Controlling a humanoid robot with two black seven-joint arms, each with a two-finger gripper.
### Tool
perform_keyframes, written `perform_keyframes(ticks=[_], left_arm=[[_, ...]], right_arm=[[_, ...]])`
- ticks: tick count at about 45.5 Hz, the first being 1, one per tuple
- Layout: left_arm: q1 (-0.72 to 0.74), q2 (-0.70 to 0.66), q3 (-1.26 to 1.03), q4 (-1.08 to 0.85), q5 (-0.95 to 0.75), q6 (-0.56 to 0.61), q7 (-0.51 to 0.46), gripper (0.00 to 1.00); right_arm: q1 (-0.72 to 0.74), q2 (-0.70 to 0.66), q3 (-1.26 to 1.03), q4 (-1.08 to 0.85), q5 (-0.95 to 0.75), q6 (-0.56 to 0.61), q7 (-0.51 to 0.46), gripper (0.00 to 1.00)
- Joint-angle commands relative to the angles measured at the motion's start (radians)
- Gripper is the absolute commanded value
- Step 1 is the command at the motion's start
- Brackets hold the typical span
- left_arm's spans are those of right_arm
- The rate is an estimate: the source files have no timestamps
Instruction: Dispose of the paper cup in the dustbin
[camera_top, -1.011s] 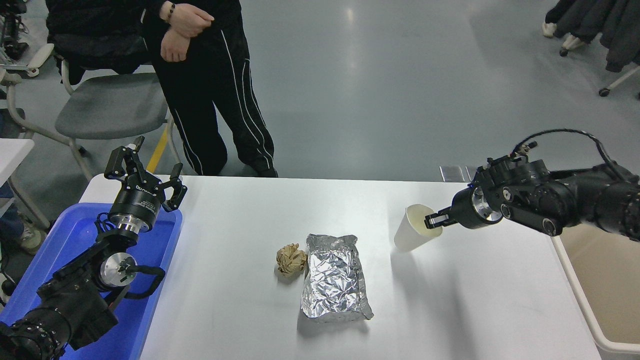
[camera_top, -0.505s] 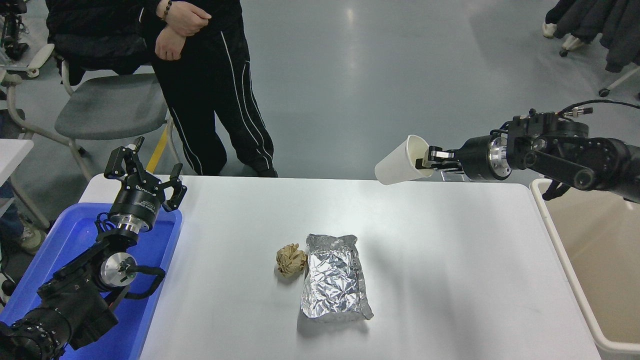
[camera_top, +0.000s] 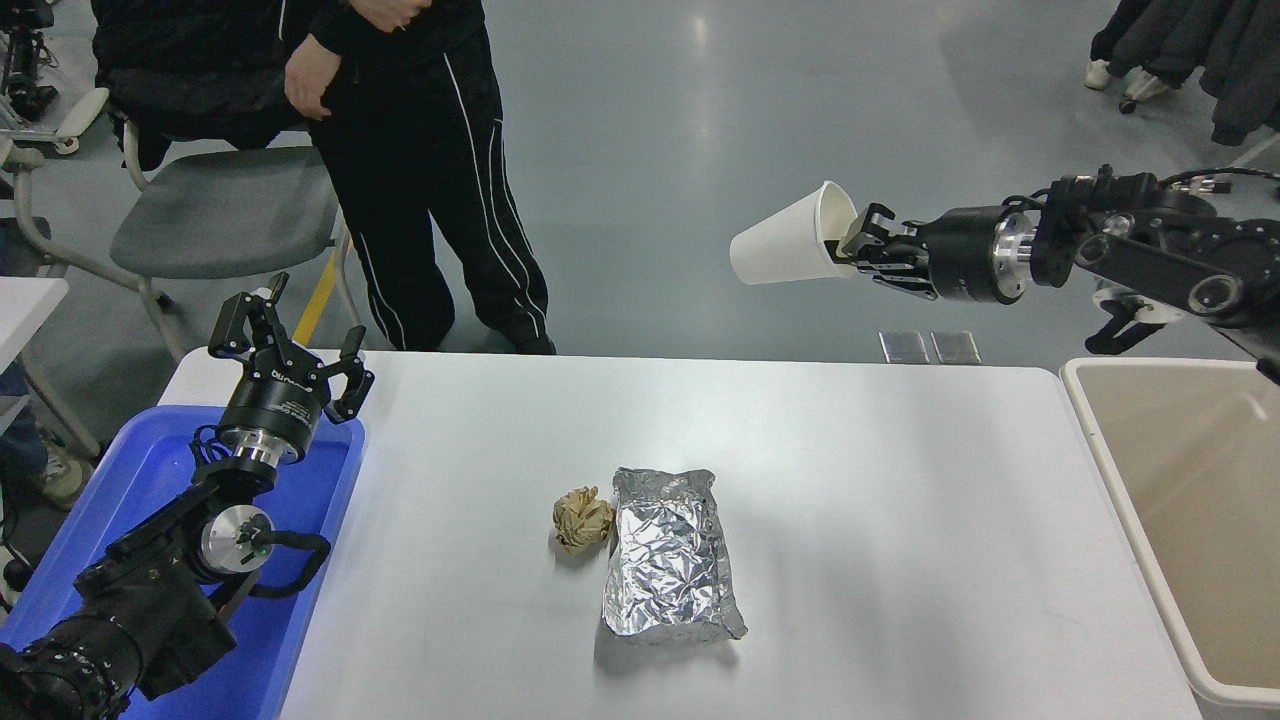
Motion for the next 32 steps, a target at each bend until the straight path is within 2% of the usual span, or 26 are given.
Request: perform_keyframes(ticks=[1, 10, 16, 24, 32], left_arm=[[0.0, 0.001, 0.0, 0.0, 0.0, 0.0, 0.0, 1.0], [0.0, 0.0, 0.0, 0.0, 0.0, 0.0, 0.0, 1.0], [0.0, 0.0, 0.0, 0.0, 0.0, 0.0, 0.0, 1.0], [0.0, 0.0, 0.0, 0.0, 0.0, 0.0, 0.0, 1.0], [0.0, 0.0, 0.0, 0.0, 0.0, 0.0, 0.0, 1.0]], right_arm=[[-0.078, 0.025, 0.023, -0.325, 0.03, 0.011, -0.005, 0.0], [-0.168, 0.071, 0.054, -0.588, 0.12, -0.003, -0.014, 0.0], [-0.239, 0.092, 0.067, -0.727, 0.171, -0.038, -0.074, 0.0], [-0.317, 0.071, 0.123, -0.749, 0.183, -0.198, -0.195, 0.0], [-0.41, 0.036, 0.156, -0.75, 0.183, -0.349, -0.244, 0.0]])
